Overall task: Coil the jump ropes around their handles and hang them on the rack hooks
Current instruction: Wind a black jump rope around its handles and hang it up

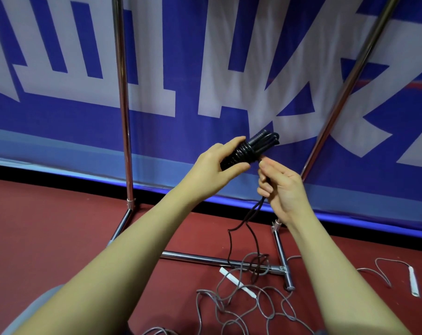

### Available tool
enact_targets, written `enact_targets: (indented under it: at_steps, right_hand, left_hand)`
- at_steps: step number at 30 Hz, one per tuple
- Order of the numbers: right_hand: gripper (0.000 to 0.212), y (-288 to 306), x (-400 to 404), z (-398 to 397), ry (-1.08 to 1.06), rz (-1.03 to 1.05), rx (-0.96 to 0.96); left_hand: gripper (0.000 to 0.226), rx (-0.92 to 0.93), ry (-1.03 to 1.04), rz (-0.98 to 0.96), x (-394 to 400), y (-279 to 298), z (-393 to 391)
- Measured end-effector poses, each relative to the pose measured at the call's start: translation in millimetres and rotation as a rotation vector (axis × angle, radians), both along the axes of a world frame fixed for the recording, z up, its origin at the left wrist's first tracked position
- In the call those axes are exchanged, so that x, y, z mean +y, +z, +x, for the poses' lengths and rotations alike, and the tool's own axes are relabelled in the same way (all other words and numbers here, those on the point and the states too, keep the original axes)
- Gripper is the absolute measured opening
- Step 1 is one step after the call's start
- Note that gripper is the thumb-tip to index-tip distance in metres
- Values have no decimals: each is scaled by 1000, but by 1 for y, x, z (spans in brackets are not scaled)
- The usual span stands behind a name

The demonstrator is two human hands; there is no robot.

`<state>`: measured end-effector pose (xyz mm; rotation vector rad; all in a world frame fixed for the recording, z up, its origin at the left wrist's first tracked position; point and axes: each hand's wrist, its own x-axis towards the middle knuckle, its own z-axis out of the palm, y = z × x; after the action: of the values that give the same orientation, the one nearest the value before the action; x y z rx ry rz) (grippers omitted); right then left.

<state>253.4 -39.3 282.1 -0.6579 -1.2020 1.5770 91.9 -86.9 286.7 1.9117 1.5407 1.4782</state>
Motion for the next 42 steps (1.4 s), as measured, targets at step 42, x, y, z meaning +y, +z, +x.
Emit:
enact_targets:
  at_steps: [42]
  right_hand:
    - [31, -10, 7, -11, 12, 226, -203]
  left_hand:
    - [55, 159, 140, 37, -5, 3, -7]
